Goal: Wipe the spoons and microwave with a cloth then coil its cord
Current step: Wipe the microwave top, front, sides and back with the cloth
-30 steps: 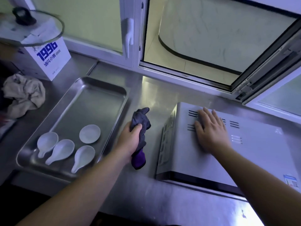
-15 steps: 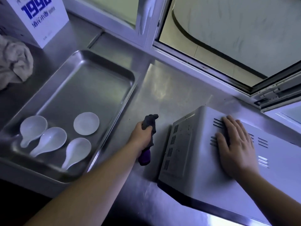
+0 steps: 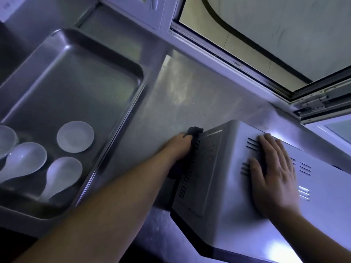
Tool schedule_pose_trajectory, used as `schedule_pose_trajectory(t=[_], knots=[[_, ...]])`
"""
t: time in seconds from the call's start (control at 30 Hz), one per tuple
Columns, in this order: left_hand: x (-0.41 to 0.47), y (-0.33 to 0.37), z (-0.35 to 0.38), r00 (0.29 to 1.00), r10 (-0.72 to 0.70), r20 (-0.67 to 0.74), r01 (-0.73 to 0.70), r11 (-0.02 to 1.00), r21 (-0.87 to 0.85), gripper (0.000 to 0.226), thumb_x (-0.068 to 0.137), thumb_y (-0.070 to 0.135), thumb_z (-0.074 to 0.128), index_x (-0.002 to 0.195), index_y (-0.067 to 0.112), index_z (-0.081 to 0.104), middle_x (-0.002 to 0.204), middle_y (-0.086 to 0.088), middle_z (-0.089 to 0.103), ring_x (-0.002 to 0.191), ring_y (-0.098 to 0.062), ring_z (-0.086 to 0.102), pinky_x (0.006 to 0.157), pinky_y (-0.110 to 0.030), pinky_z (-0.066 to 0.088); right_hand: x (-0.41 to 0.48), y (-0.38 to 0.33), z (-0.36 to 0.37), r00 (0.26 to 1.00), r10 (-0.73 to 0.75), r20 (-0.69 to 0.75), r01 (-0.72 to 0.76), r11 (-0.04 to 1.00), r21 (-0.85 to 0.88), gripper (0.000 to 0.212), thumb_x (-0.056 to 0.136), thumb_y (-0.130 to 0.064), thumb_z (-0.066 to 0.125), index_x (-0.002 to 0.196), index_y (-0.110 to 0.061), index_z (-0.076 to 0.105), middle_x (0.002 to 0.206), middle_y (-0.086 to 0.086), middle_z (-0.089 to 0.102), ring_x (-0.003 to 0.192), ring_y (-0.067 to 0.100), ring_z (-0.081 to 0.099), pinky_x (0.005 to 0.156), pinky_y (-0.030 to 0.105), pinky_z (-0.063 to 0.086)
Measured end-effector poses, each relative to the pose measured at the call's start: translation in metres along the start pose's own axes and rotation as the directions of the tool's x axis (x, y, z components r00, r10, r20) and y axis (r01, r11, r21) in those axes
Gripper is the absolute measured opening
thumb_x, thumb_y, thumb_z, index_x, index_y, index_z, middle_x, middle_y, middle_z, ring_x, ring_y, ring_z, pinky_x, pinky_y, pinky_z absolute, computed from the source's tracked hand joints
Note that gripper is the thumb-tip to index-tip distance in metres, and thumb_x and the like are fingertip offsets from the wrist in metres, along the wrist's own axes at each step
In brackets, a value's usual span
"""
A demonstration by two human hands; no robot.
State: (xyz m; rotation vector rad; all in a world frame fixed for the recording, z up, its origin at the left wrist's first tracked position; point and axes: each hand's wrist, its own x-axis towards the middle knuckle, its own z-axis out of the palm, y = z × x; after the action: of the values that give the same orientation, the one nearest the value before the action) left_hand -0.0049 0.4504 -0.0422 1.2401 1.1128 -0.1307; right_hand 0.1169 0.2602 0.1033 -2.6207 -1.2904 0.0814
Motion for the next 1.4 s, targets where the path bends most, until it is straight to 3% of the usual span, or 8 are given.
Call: schedule_pose_trajectory(t=[0.17, 0.33, 0.63, 0.8, 1.03, 1.17, 1.23, 1.4], knots=[[-0.013, 0.013, 0.002, 0.997, 0.056, -0.050, -0.062, 0.989, -0.134, 0.028, 0.102, 0.028, 0.046, 0.115, 0.019, 0.069, 0.126, -0.010, 0.067, 0.108, -0.026, 0.060, 0.089, -0.032, 0.045, 0.000, 0.001, 0.000, 1.000, -0.002, 0.001, 0.002, 1.000, -0.017, 0.063, 0.096, -0.045, 0.038, 0.155, -0.024, 0.039, 0.164, -0.006, 0.034, 0.155, 0.016, 0.020, 0.124, 0.045, 0.022], [-0.039, 0.037, 0.003, 0.984, 0.156, -0.086, -0.170, 0.966, -0.195, 0.030, 0.103, 0.033, 0.048, 0.115, 0.021, 0.073, 0.109, 0.001, 0.069, 0.100, -0.020, 0.062, 0.076, -0.028, 0.043, 0.000, 0.000, 0.000, 1.000, -0.007, -0.004, 0.007, 1.000, -0.018, 0.062, 0.096, -0.045, 0.038, 0.154, -0.025, 0.039, 0.164, -0.006, 0.034, 0.155, 0.016, 0.020, 0.124, 0.046, 0.022], [-0.100, 0.032, 0.006, 0.951, 0.301, -0.076, -0.311, 0.927, -0.208, 0.029, 0.101, 0.030, 0.049, 0.105, 0.013, 0.072, 0.101, -0.008, 0.075, 0.098, -0.025, 0.068, 0.092, -0.042, 0.052, -0.001, -0.002, -0.001, 1.000, 0.013, 0.002, -0.013, 1.000, -0.021, 0.062, 0.096, -0.047, 0.036, 0.155, -0.028, 0.037, 0.164, -0.008, 0.033, 0.155, 0.015, 0.019, 0.126, 0.040, 0.017], [-0.119, 0.042, -0.004, 0.882, 0.470, -0.047, -0.471, 0.872, -0.133, 0.018, 0.088, 0.036, 0.047, 0.092, 0.024, 0.060, 0.089, 0.001, 0.059, 0.083, -0.013, 0.054, 0.079, -0.033, 0.040, -0.001, -0.001, -0.001, 1.000, 0.020, 0.008, -0.020, 0.999, -0.025, 0.063, 0.095, -0.048, 0.036, 0.156, -0.029, 0.036, 0.165, -0.008, 0.032, 0.155, 0.015, 0.018, 0.126, 0.038, 0.015], [-0.132, 0.028, -0.005, 0.823, 0.563, -0.077, -0.564, 0.826, 0.005, 0.016, 0.100, 0.019, 0.057, 0.109, 0.016, 0.070, 0.106, -0.006, 0.073, 0.095, -0.012, 0.064, 0.089, -0.034, 0.050, -0.001, 0.000, 0.000, 1.000, 0.020, 0.005, -0.020, 1.000, -0.015, 0.063, 0.095, -0.049, 0.036, 0.155, -0.030, 0.036, 0.165, -0.009, 0.031, 0.155, 0.014, 0.018, 0.126, 0.040, 0.016], [-0.146, 0.001, -0.003, 0.830, 0.556, -0.045, -0.557, 0.831, 0.003, 0.029, 0.100, 0.021, 0.059, 0.127, 0.028, 0.068, 0.113, 0.020, 0.062, 0.104, 0.015, 0.056, 0.089, -0.006, 0.039, -0.001, -0.001, 0.000, 1.000, 0.029, 0.002, -0.029, 0.999, -0.014, 0.063, 0.095, -0.049, 0.036, 0.155, -0.031, 0.036, 0.165, -0.010, 0.031, 0.155, 0.014, 0.018, 0.126, 0.039, 0.015], [-0.156, -0.013, -0.002, 0.816, 0.578, -0.021, -0.578, 0.816, 0.017, 0.034, 0.100, 0.017, 0.059, 0.132, 0.026, 0.067, 0.117, 0.020, 0.060, 0.107, 0.023, 0.050, 0.091, 0.001, 0.034, -0.001, -0.002, 0.000, 1.000, 0.031, 0.002, -0.031, 0.999, -0.016, 0.063, 0.095, -0.050, 0.035, 0.155, -0.032, 0.036, 0.165, -0.010, 0.031, 0.155, 0.014, 0.018, 0.126, 0.039, 0.015], [-0.187, -0.062, 0.004, 0.773, 0.635, 0.007, -0.634, 0.772, 0.032, 0.041, 0.098, 0.021, 0.061, 0.139, 0.025, 0.064, 0.134, 0.016, 0.060, 0.127, 0.001, 0.055, 0.109, -0.017, 0.041, -0.001, -0.001, 0.000, 1.000, 0.031, 0.001, -0.031, 0.999, -0.015, 0.063, 0.095, -0.051, 0.035, 0.155, -0.032, 0.035, 0.165, -0.010, 0.031, 0.155, 0.014, 0.018, 0.127, 0.040, 0.015]])
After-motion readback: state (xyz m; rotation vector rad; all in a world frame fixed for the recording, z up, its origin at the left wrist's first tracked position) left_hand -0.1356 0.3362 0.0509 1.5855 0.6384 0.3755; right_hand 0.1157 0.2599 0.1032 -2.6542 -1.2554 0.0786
